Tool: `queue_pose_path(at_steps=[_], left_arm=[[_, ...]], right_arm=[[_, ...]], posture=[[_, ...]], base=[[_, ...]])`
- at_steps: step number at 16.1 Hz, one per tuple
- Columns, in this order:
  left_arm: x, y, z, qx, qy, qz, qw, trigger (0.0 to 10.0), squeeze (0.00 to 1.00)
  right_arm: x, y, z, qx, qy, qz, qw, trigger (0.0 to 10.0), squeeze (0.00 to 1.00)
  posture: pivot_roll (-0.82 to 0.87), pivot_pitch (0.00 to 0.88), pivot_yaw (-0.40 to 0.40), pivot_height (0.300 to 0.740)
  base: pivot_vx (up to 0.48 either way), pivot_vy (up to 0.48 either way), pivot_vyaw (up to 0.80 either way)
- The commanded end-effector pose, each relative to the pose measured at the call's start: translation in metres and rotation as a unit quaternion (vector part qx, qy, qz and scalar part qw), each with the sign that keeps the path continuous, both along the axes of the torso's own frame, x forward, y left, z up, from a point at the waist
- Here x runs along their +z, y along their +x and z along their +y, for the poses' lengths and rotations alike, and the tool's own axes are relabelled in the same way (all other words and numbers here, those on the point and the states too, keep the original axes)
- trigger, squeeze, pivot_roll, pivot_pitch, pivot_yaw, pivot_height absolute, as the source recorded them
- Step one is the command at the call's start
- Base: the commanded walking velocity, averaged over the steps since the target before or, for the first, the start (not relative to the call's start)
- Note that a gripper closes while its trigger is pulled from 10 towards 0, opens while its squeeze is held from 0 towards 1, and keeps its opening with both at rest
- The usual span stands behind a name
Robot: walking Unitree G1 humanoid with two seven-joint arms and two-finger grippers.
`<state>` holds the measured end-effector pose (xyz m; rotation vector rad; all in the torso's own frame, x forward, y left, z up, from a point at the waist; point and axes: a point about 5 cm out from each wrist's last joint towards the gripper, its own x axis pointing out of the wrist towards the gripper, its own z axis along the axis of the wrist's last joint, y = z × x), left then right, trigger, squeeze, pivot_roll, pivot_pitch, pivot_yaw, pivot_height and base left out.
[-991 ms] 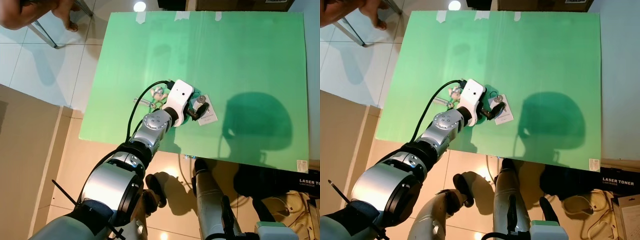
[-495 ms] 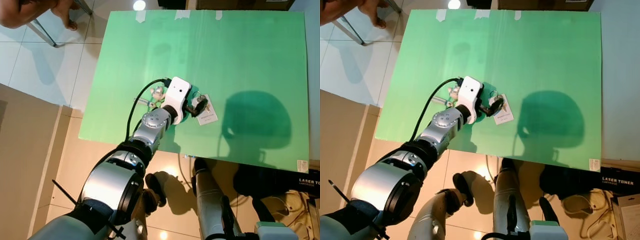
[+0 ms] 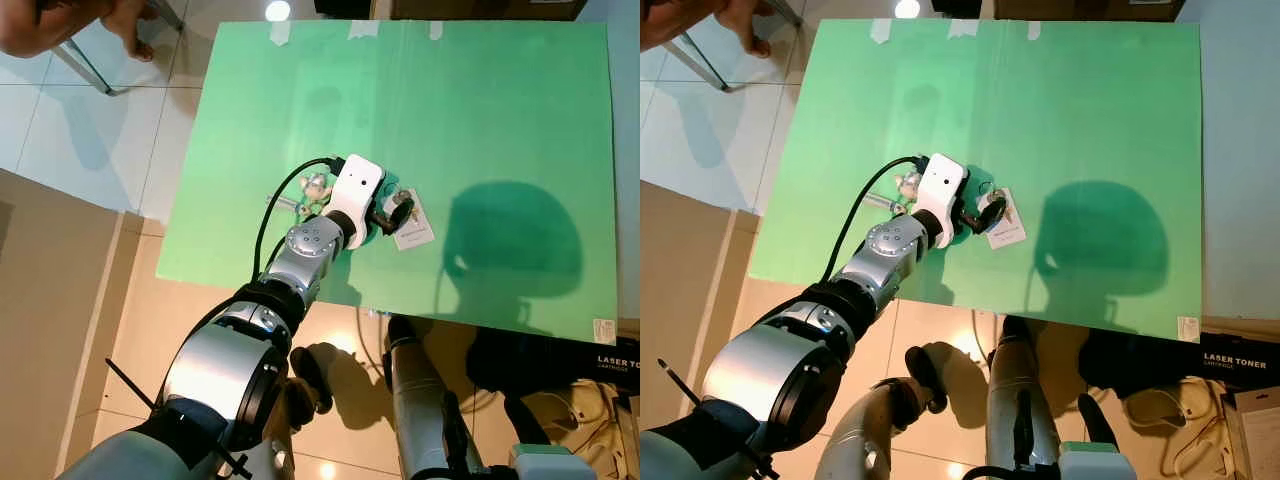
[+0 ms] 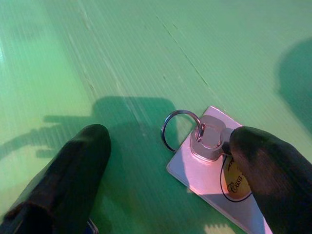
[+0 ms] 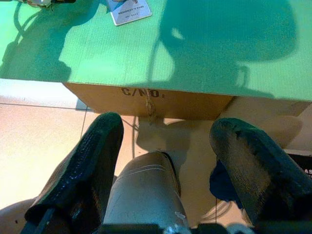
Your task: Hang keys on a hook
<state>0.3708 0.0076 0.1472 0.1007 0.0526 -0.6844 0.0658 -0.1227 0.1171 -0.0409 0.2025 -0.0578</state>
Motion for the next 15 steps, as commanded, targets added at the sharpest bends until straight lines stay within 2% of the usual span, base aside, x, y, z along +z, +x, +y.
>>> queue_pose_path(at_steps=[1, 8, 9, 10, 15], left_arm=[[-0.0231, -0.0138, -0.0128, -0.016, 0.003, 0.051, 0.999, 10.0, 1.00], [-0.0234, -0.0137, -0.0104, -0.022, 0.007, 0.045, 0.999, 10.0, 1.00], [-0.0224, -0.0124, -0.0086, -0.017, 0.005, 0.043, 0.999, 0.0, 0.64], [-0.0220, -0.0120, -0.0080, -0.015, 0.004, 0.042, 0.999, 0.0, 0.00], [-0.0202, -0.0122, -0.0094, -0.024, -0.003, 0.042, 0.999, 0.0, 0.00]], right_arm=[[-0.0091, -0.0099, 0.0169, 0.022, 0.026, 0.033, 0.999, 10.0, 0.00], [-0.0116, -0.0099, 0.0174, 0.022, 0.026, 0.033, 0.999, 10.0, 0.00], [-0.0115, -0.0103, 0.0173, 0.023, 0.025, 0.033, 0.999, 10.0, 0.00], [-0.0115, -0.0105, 0.0172, 0.023, 0.025, 0.033, 0.999, 10.0, 0.00], [-0.0122, -0.0100, 0.0175, 0.025, 0.025, 0.033, 0.999, 10.0, 0.00]], posture=[[-0.69, 0.509, 0.219, 0.740], [-0.68, 0.499, 0.220, 0.740], [-0.68, 0.501, 0.219, 0.740], [-0.68, 0.501, 0.219, 0.740], [-0.67, 0.502, 0.218, 0.740]], base=[[0.000, 0.000, 0.00], [0.000, 0.000, 0.00], [0.000, 0.000, 0.00], [0.000, 0.000, 0.00], [0.000, 0.000, 0.00]])
